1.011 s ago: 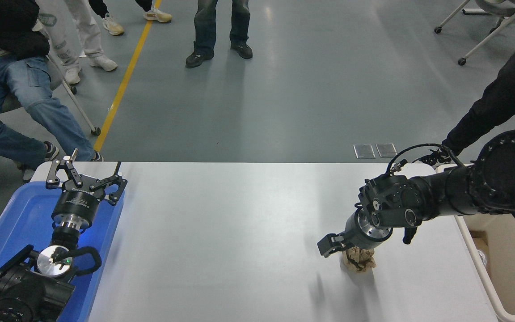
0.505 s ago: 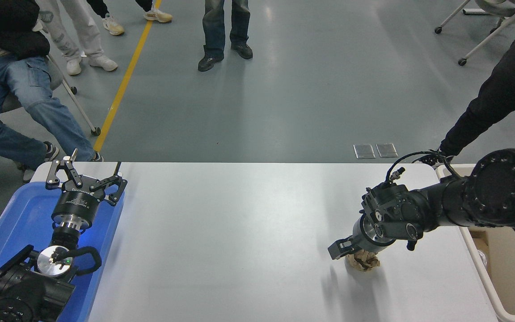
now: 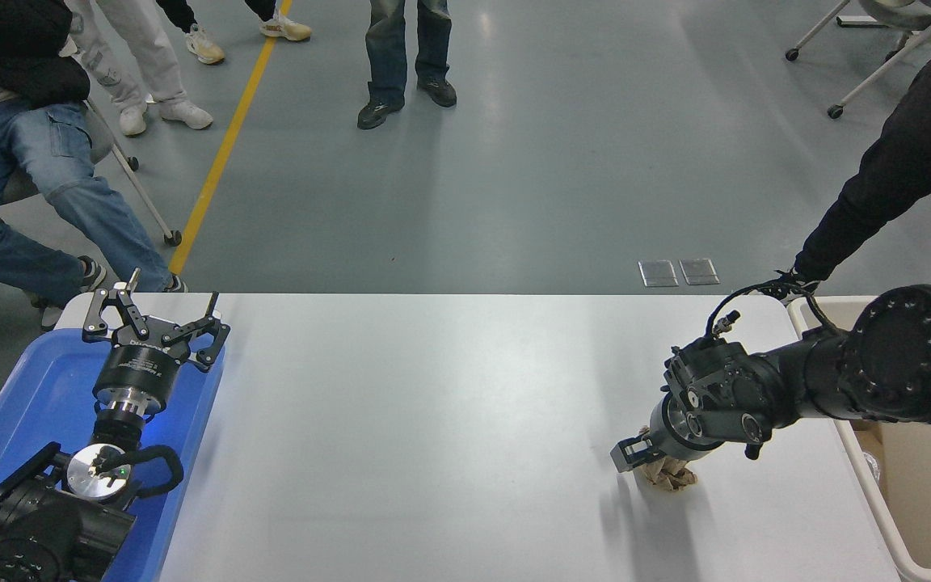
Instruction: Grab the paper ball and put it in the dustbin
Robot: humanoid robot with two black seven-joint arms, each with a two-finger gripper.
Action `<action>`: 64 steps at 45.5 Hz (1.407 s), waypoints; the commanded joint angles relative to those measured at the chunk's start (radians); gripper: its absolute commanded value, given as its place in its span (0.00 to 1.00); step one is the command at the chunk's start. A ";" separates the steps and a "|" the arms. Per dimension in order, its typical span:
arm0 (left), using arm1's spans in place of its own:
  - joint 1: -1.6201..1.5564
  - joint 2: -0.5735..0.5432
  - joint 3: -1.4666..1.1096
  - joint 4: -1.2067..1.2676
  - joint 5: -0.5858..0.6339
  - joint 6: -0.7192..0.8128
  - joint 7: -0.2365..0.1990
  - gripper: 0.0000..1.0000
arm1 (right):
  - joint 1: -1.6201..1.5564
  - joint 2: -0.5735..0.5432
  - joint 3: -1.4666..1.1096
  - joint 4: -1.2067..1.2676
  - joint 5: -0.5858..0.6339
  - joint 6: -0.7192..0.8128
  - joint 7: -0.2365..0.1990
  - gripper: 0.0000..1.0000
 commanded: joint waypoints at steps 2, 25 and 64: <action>0.000 0.000 0.000 0.000 0.000 0.000 0.000 0.99 | -0.002 -0.002 -0.005 -0.002 -0.001 0.004 0.001 0.00; 0.000 0.000 0.000 0.000 0.000 0.000 0.000 0.99 | 0.235 -0.075 -0.091 0.173 0.104 0.035 0.002 0.00; 0.002 0.003 -0.002 -0.002 -0.002 0.000 0.000 0.99 | 1.334 -0.275 -0.391 0.665 0.209 0.455 0.051 0.00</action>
